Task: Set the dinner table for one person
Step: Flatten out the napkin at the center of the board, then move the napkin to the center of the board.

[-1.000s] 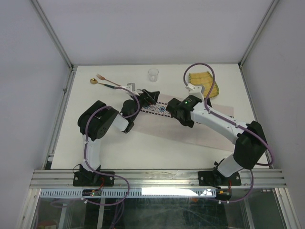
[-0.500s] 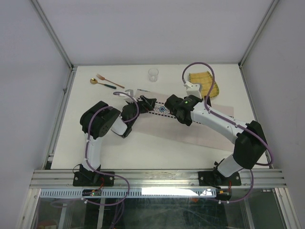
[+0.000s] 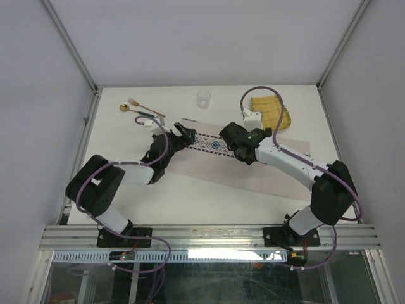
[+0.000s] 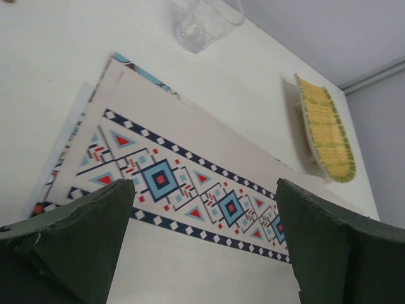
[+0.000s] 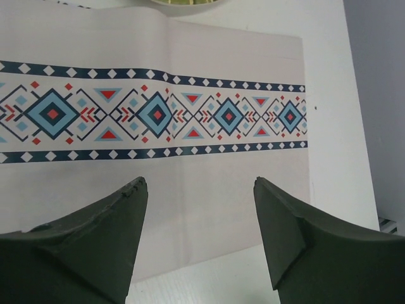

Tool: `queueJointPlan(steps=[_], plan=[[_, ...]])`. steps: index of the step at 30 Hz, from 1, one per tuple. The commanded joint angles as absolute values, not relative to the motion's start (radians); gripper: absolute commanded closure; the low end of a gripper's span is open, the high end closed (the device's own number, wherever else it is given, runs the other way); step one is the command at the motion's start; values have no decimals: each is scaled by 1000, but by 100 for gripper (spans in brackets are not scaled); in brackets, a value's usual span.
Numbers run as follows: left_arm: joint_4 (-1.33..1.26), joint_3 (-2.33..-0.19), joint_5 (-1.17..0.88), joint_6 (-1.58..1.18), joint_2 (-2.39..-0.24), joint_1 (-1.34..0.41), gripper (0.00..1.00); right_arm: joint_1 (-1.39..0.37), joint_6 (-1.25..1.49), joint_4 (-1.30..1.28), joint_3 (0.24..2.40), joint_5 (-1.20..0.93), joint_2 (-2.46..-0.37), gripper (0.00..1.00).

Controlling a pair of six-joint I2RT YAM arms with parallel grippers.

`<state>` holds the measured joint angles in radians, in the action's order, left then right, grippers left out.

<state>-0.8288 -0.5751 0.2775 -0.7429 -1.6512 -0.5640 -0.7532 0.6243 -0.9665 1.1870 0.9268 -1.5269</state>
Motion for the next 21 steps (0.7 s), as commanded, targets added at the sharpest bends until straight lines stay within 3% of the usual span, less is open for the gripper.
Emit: queueJointPlan(steps=[1, 13, 21], plan=[[-382, -610, 456, -751, -1516, -572, 1, -755, 599, -897, 1199, 873, -1526, 29], [213, -627, 574, -989, -1234, -572, 1, -756, 567, -852, 1158, 849, -1488, 29], [247, -525, 531, -1082, -1124, -572, 1, -764, 566, -836, 1132, 829, -1483, 28]])
